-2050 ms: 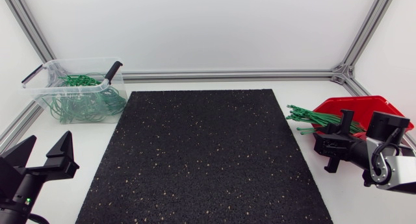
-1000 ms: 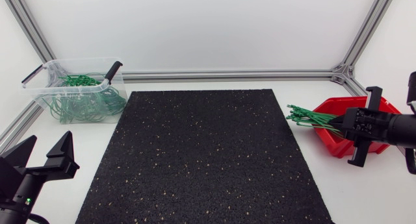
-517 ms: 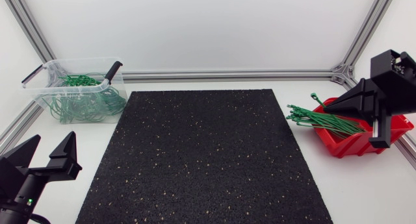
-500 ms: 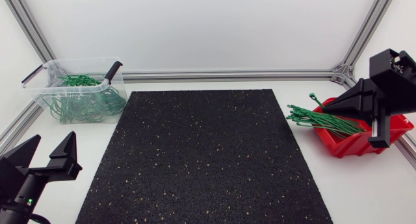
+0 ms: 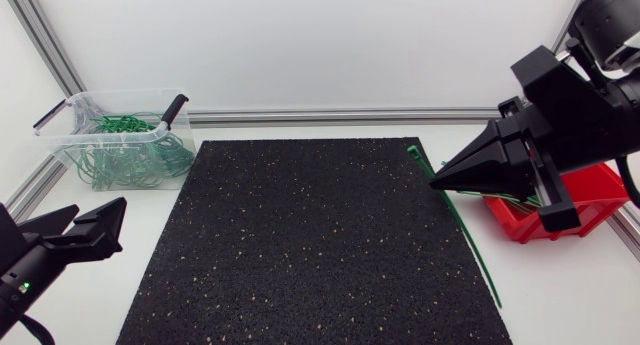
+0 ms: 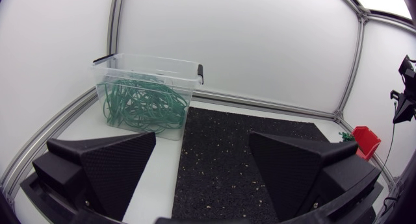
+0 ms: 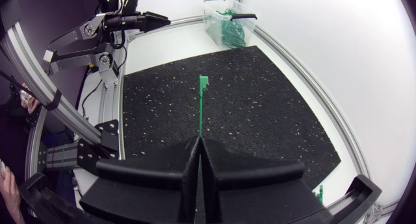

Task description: Take a green cable tie from the red box, thread the tail through the head to close it, then place it in the transparent bin on the left.

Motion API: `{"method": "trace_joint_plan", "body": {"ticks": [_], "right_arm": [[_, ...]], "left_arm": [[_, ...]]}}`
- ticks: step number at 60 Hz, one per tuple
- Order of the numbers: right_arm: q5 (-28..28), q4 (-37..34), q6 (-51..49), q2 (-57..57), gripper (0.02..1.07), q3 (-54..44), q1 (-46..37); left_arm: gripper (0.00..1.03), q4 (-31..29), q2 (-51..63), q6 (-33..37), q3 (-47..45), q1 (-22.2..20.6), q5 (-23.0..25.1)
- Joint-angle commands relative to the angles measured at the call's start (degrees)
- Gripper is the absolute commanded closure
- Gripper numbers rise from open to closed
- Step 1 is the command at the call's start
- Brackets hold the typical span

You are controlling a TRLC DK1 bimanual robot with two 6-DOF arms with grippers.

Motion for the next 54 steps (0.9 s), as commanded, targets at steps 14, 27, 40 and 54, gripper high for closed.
{"method": "trace_joint_plan", "body": {"ticks": [14,27,40,54], "right_arm": [[-2.98,5.92,14.54,6.13,1.01,-1.70,7.54],[-6.93,8.47,17.88,11.41,1.01,-1.61,10.35],[-15.90,9.70,22.45,18.09,1.01,-0.12,9.56],[-23.37,14.89,24.73,20.72,1.01,-1.61,7.72]], "left_arm": [[0.03,-11.99,18.99,2.62,18.05,4.68,9.30],[0.03,-12.96,26.28,4.73,24.02,3.10,18.36],[0.04,-9.09,30.42,3.50,26.92,-4.20,21.78],[0.04,-4.88,35.86,3.14,28.77,-13.34,28.11]]}}
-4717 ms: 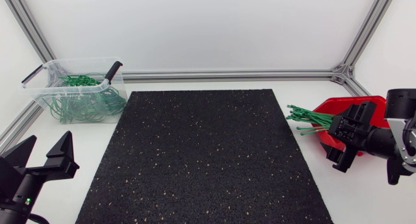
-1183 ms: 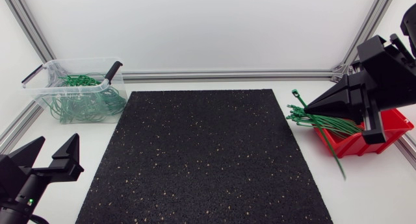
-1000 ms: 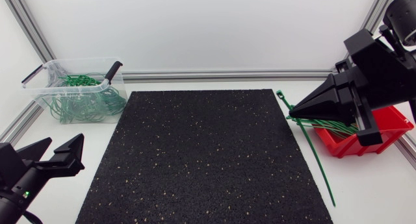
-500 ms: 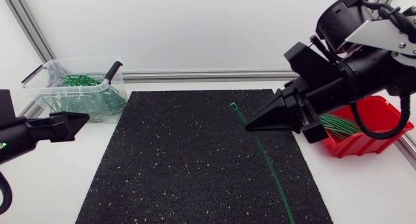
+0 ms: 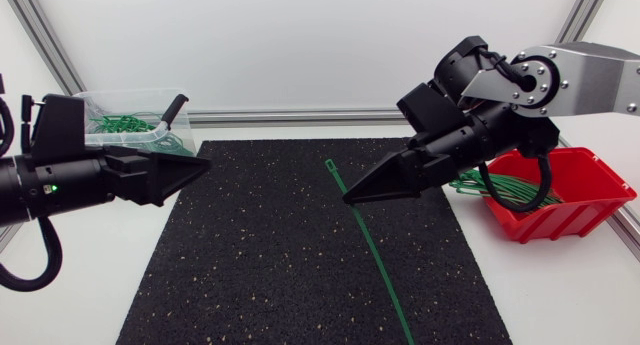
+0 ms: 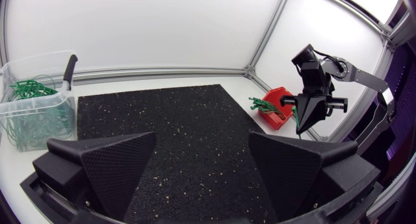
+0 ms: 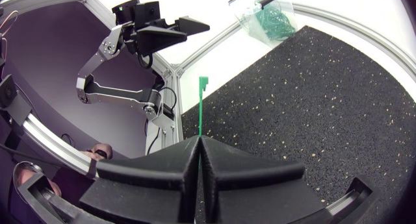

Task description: Take a green cable tie from the red box, thread the tail through the head to close it, then place it in the transparent bin on the left.

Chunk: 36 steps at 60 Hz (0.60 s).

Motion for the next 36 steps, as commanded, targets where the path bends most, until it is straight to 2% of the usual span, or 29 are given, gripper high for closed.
{"method": "trace_joint_plan", "body": {"ticks": [1,9,14,26,36], "right_arm": [[-1.62,2.72,3.12,0.48,1.01,-1.16,-0.61],[-2.06,9.31,7.52,1.19,1.01,-2.47,0.53],[-2.15,10.80,9.36,1.80,1.01,-2.12,1.50],[-3.64,13.00,11.82,0.75,1.01,-0.63,2.64],[-4.61,19.06,15.95,-0.66,1.01,-1.60,2.64]], "left_arm": [[0.04,1.49,2.64,-1.47,3.13,-2.83,1.89],[0.05,3.95,5.02,-6.39,5.07,-6.61,7.07],[0.06,6.67,7.74,-8.94,6.21,-8.89,13.14],[0.06,15.90,11.96,-9.03,7.44,-12.32,15.51],[0.06,16.43,16.62,-9.56,9.55,-12.94,21.22]]}}
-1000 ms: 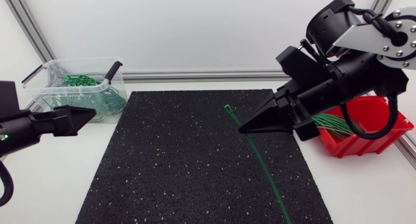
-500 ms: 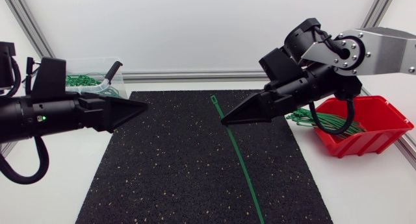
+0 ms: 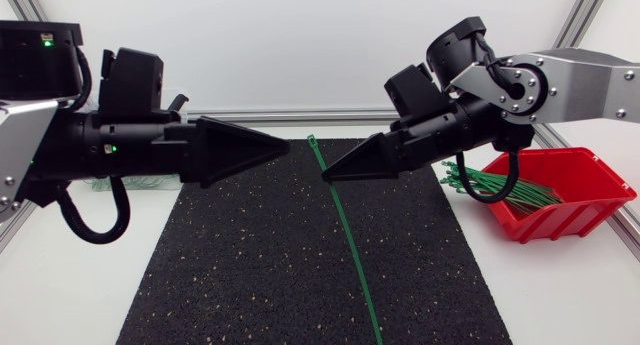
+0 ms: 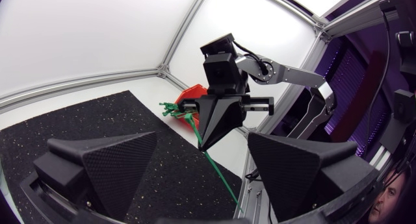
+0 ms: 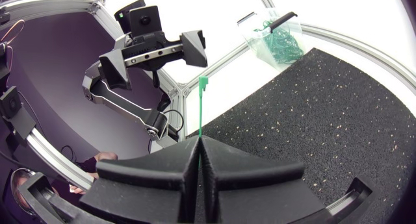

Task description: Take a green cable tie from the red box, thread the tail through the head to close it, then place it in the transparent bin on the left.

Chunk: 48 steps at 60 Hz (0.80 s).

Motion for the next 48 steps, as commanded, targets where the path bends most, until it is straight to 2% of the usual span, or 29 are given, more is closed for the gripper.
{"method": "trace_joint_plan", "body": {"ticks": [1,12,27,40,48], "right_arm": [[-0.94,2.48,3.04,-1.27,1.01,-0.98,0.39],[-1.29,9.42,6.64,-3.29,1.01,-3.01,0.39],[1.61,35.61,26.42,-7.34,1.01,-10.74,0.30],[2.75,38.42,28.00,-5.49,1.01,-12.06,0.48],[3.28,40.71,29.41,-4.00,1.01,-12.59,1.00]], "left_arm": [[0.06,0.76,2.87,-1.67,2.64,-0.43,2.60],[0.05,0.76,6.65,-2.19,5.54,-0.43,5.59],[0.06,2.78,9.90,-5.27,8.27,-1.84,5.59],[0.17,2.87,12.89,-6.15,11.43,-2.37,5.77],[0.26,6.56,13.86,-9.14,11.43,-2.28,5.85]]}}
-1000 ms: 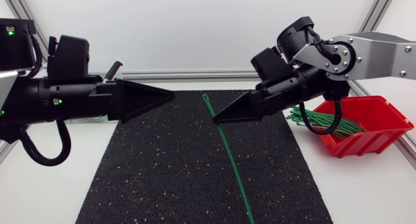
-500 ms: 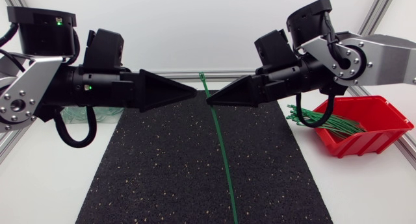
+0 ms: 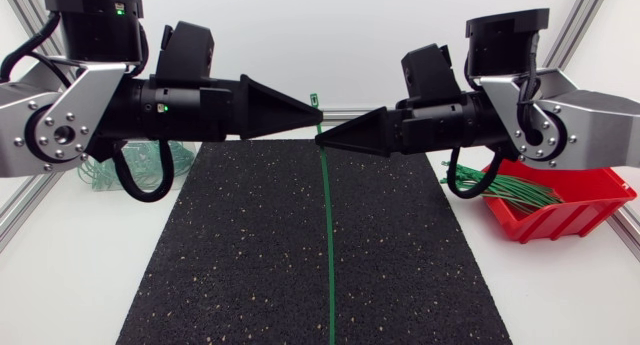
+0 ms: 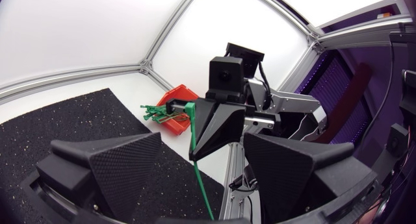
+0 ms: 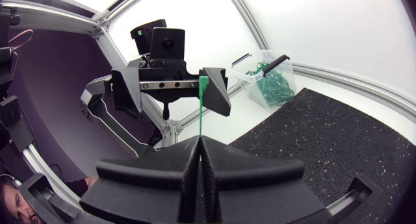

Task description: Take a green cable tie from the red box, thread the tail through the head to close it, then place it in the transparent bin on the left.

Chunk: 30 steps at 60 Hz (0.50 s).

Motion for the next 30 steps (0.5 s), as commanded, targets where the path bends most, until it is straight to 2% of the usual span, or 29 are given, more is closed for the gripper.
{"method": "trace_joint_plan", "body": {"ticks": [1,14,19,26,30], "right_arm": [[0.35,1.96,2.57,1.86,1.01,-1.46,0.83],[0.26,4.60,4.41,3.45,1.01,-1.55,0.65],[0.26,4.60,4.50,3.53,1.01,-1.46,0.39],[0.00,4.60,4.50,3.45,1.01,-1.72,0.21],[0.00,4.68,4.50,3.18,1.01,-1.90,0.13]], "left_arm": [[0.27,2.03,1.34,-3.11,1.95,-0.27,0.61],[0.49,4.23,3.01,-5.04,1.59,-0.09,0.61],[0.62,5.37,3.36,-5.92,1.24,-0.09,0.61],[0.63,6.25,3.62,-6.97,1.33,-0.01,0.52],[0.72,6.52,3.80,-7.32,1.24,-0.01,0.43]]}}
